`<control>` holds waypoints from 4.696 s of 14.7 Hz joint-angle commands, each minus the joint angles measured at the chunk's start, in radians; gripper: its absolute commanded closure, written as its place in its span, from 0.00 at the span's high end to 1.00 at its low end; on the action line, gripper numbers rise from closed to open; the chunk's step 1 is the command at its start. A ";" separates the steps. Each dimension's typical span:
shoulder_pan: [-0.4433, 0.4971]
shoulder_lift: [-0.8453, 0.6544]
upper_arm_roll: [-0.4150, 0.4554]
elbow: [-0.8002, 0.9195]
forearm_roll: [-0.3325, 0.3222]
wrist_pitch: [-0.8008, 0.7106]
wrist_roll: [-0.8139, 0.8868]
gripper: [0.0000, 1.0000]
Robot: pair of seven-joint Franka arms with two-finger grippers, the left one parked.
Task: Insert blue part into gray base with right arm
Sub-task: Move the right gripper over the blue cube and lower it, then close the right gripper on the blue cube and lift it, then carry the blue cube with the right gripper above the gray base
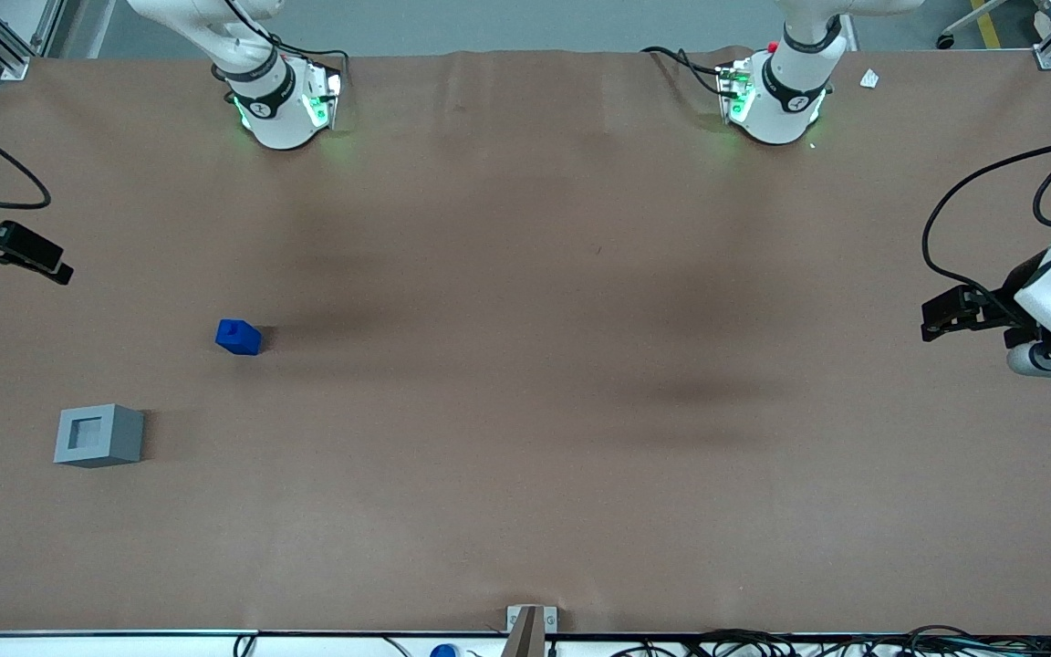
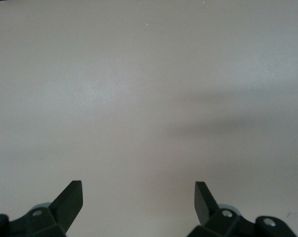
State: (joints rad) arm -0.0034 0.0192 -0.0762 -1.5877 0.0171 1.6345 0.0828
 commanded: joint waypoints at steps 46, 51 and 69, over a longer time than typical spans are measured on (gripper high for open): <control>0.033 0.315 0.030 -0.644 -0.002 0.788 -0.092 0.59; 0.033 0.317 0.032 -0.634 -0.002 0.763 -0.098 0.30; -0.167 0.582 0.032 0.112 0.063 0.252 -0.432 0.00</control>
State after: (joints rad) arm -0.1539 0.4722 -0.0563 -1.6173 0.0735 1.9331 -0.2919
